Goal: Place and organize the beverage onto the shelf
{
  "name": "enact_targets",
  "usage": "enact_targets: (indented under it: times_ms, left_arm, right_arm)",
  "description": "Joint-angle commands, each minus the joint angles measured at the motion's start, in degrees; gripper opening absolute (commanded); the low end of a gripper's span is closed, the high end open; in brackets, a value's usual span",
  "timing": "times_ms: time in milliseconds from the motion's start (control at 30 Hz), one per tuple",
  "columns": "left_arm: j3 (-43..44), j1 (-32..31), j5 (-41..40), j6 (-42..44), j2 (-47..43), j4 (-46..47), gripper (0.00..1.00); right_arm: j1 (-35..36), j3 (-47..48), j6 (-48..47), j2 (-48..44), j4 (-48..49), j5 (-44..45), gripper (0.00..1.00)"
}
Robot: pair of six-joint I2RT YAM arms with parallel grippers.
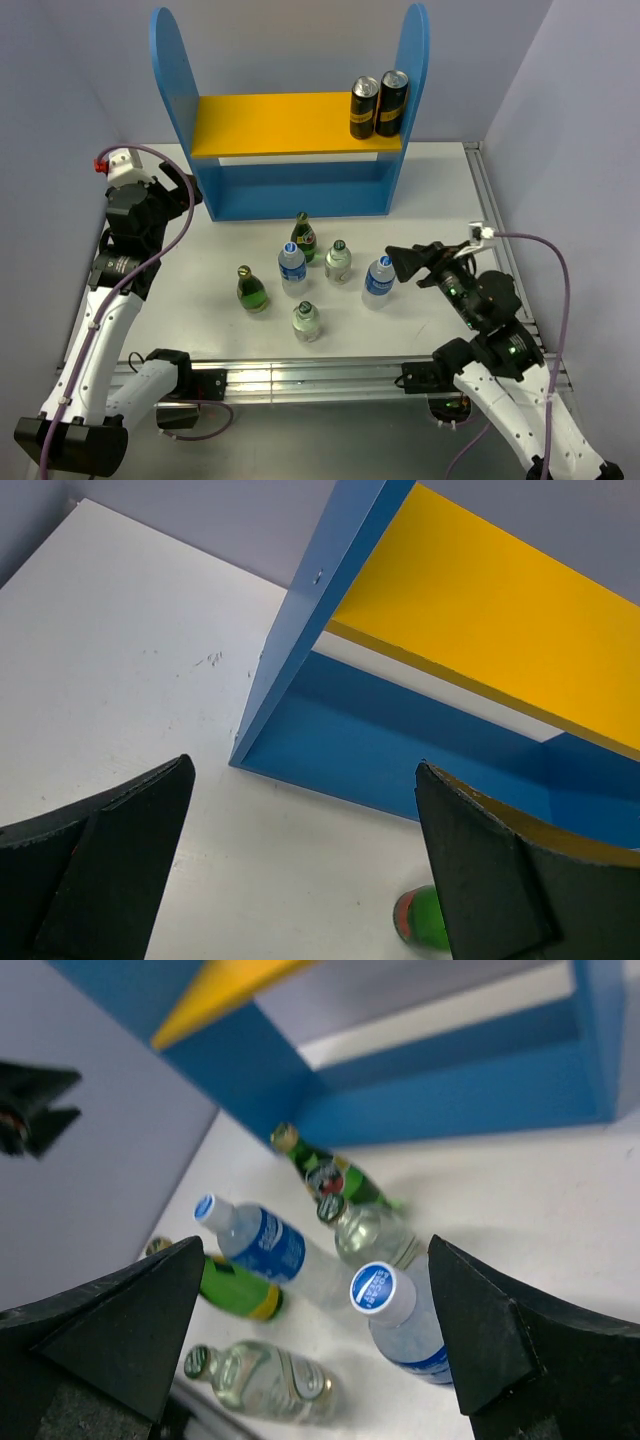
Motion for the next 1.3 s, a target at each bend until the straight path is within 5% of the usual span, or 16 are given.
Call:
enact_targets:
  times_ms: [0, 233, 400, 633, 800, 1033, 1267]
  left_arm:
    - [0.1, 0.1, 0.5, 0.5, -1.5, 1.0, 0.99]
    - [0.3, 0.1, -0.2, 0.8, -2.5, 0.4, 0.99]
    - [-0.3, 0.1, -0.2, 0.9, -3.1, 0.7, 0.99]
    - [0.1, 0.0, -0.2, 0.9, -2.2, 0.5, 0.99]
    - [0.2, 0.0, -0.5, 1.0, -2.1, 0.5, 0.99]
    - [0.0, 0.0, -1.6, 1.2, -1.9, 0.3, 0.99]
    - [0.2, 0.0, -1.6, 1.2, -1.8, 0.1, 0.99]
  right_arm:
    - [0.0, 3.7, -2.9, -3.0, -2.8, 7.0, 1.00]
    - [0.1, 4.6, -3.5, -10.7, -9.0, 6.0, 1.00]
    - [0.0, 7.2, -1.9, -2.3, -12.2, 1.1, 1.00]
    - [0.7, 21.1, -0.9, 7.7, -28.0, 24.9, 1.00]
    - [1.0, 28.2, -6.5, 18.5, -26.8, 28.6, 1.00]
    - [10.8, 40.2, -12.2, 36.9, -25.3, 51.0, 1.00]
    - [26.0, 30.5, -1.0, 30.7, -24.6, 53.3, 1.00]
